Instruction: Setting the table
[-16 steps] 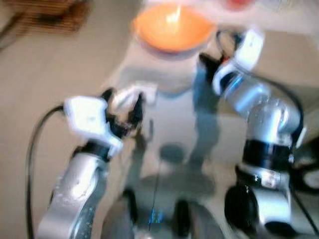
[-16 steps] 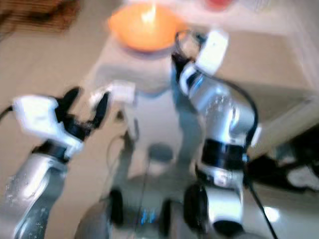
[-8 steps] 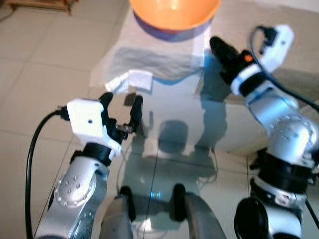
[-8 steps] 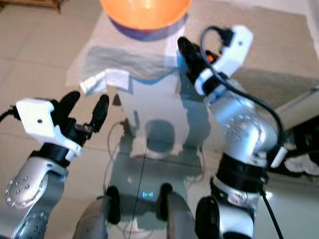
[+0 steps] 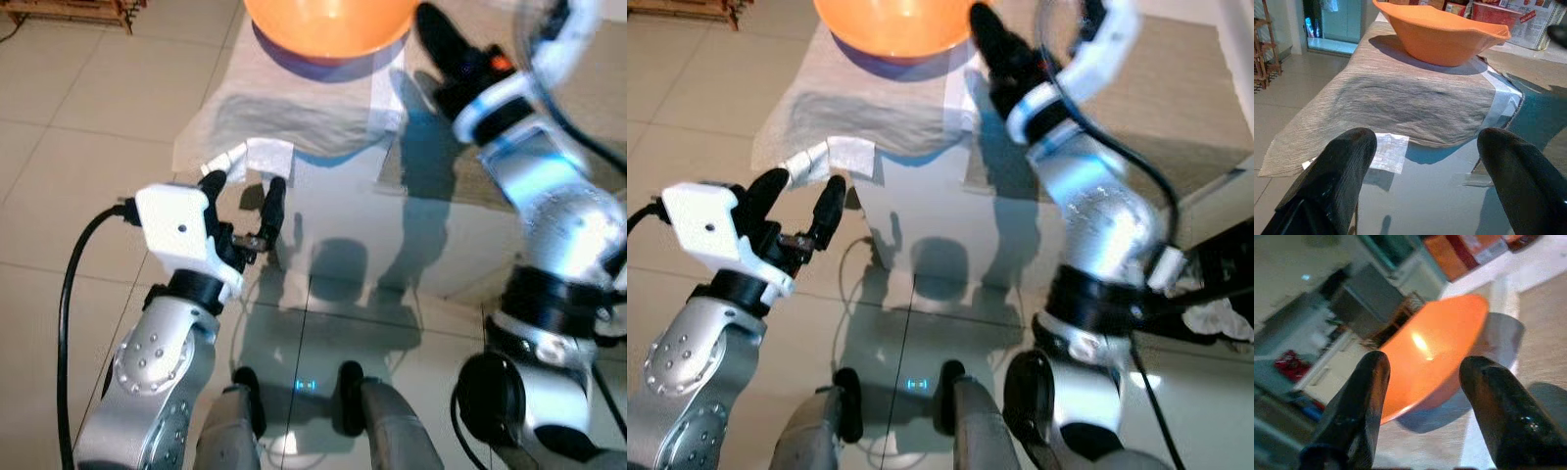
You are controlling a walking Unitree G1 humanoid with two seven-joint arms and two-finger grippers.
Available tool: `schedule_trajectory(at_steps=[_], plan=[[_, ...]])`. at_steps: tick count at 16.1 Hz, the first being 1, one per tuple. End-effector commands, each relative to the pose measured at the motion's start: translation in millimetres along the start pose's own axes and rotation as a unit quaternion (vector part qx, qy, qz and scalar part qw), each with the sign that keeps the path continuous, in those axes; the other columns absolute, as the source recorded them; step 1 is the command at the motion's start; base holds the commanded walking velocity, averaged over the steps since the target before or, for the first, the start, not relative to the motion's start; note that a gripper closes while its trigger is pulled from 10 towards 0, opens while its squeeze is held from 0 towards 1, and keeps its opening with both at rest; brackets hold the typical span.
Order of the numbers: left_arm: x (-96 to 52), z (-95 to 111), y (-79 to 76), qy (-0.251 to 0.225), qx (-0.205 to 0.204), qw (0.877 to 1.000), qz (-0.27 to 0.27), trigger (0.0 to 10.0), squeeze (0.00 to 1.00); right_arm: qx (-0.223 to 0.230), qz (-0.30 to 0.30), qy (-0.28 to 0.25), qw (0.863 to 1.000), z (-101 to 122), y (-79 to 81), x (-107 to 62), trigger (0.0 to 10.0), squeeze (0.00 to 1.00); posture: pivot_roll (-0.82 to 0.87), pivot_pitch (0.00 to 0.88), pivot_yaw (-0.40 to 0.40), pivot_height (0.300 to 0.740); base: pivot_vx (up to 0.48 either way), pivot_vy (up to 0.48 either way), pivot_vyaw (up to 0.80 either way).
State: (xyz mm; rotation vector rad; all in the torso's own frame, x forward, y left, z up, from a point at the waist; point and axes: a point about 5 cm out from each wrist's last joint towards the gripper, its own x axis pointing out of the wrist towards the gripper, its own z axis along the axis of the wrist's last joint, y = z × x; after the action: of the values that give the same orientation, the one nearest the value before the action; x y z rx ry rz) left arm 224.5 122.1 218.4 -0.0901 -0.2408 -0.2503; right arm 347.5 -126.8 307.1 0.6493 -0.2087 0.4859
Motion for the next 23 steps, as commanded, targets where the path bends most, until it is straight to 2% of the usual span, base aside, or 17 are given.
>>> schedule_trajectory(at_steps=[1, 2, 3, 4, 5, 6, 9, 11, 12, 13, 19, 23], plan=[[0.3, -0.5, 0.5, -0.002, 0.006, 1.000, 0.003, 10.0, 0.00, -0.008, -0.013, 0.002, 1.000, -3.8, 2.4, 12.0, 10.0, 1.00, -0.04, 0.283, -0.038, 0.740, 0.000, 0.000, 0.00], [2.5, 0.2, 1.1, -0.006, 0.007, 1.000, 0.003, 10.0, 0.00, -0.021, -0.022, 0.015, 0.999, -10.3, 8.2, 28.9, 10.0, 1.00, -0.04, 0.274, -0.040, 0.740, 0.000, 0.000, 0.00], [3.4, 0.9, 1.5, -0.009, 0.008, 1.000, 0.004, 10.0, 0.00, -0.018, -0.025, 0.017, 0.999, -14.3, 12.1, 38.1, 10.0, 1.00, -0.04, 0.268, -0.040, 0.740, 0.000, 0.000, 0.00], [4.1, 1.6, 1.6, -0.012, 0.008, 1.000, 0.005, 10.0, 0.00, -0.027, -0.029, 0.026, 0.999, -20.1, 15.4, 46.2, 10.0, 0.89, -0.03, 0.265, -0.043, 0.740, 0.000, 0.000, 0.00], [4.3, 2.1, 1.5, -0.013, 0.008, 1.000, 0.005, 10.0, 0.00, -0.032, -0.032, 0.032, 0.998, -22.8, 16.5, 49.1, 10.0, 0.89, -0.03, 0.265, -0.043, 0.740, 0.000, 0.000, 0.00], [4.6, 2.7, 1.0, -0.015, 0.009, 1.000, 0.005, 10.0, 0.00, -0.024, -0.029, 0.036, 0.999, -27.4, 20.4, 54.5, 10.0, 0.00, -0.03, 0.263, -0.045, 0.740, 0.000, 0.000, 0.00], [4.3, 3.2, 1.5, -0.018, 0.008, 1.000, 0.007, 10.0, 0.00, -0.077, -0.090, 0.097, 0.988, -47.3, 17.5, 65.9, 10.0, 0.00, -0.03, 0.263, -0.046, 0.740, 0.000, 0.000, 0.00], [3.4, 3.1, 1.4, -0.018, 0.006, 1.000, 0.008, 10.0, 0.00, -0.065, -0.102, 0.090, 0.988, -43.2, 18.4, 70.4, 10.0, 0.00, -0.04, 0.265, -0.045, 0.740, 0.000, 0.000, 0.00], [3.2, 3.0, 1.4, -0.018, 0.006, 1.000, 0.009, 10.0, 0.00, -0.060, -0.108, 0.086, 0.989, -39.3, 18.7, 72.9, 3.5, 0.00, -0.04, 0.266, -0.044, 0.740, 0.000, 0.000, 0.00], [3.0, 3.0, 1.2, -0.018, 0.005, 1.000, 0.009, 10.0, 0.00, -0.061, -0.111, 0.085, 0.988, -37.7, 18.5, 73.7, 0.0, 0.00, -0.04, 0.266, -0.045, 0.740, 0.000, 0.000, 0.00], [3.0, 3.9, 1.0, -0.019, 0.002, 1.000, 0.012, 10.0, 0.00, -0.040, -0.145, 0.099, 0.984, -35.9, 12.6, 77.9, 0.0, 0.00, -0.04, 0.277, -0.045, 0.740, 0.000, 0.000, 0.00], [2.3, 3.9, 0.9, -0.016, 0.002, 1.000, 0.011, 10.0, 0.00, -0.033, -0.184, 0.125, 0.974, -39.6, 1.6, 75.2, 0.0, 0.00, -0.04, 0.286, -0.046, 0.740, 0.000, 0.000, 0.00]])
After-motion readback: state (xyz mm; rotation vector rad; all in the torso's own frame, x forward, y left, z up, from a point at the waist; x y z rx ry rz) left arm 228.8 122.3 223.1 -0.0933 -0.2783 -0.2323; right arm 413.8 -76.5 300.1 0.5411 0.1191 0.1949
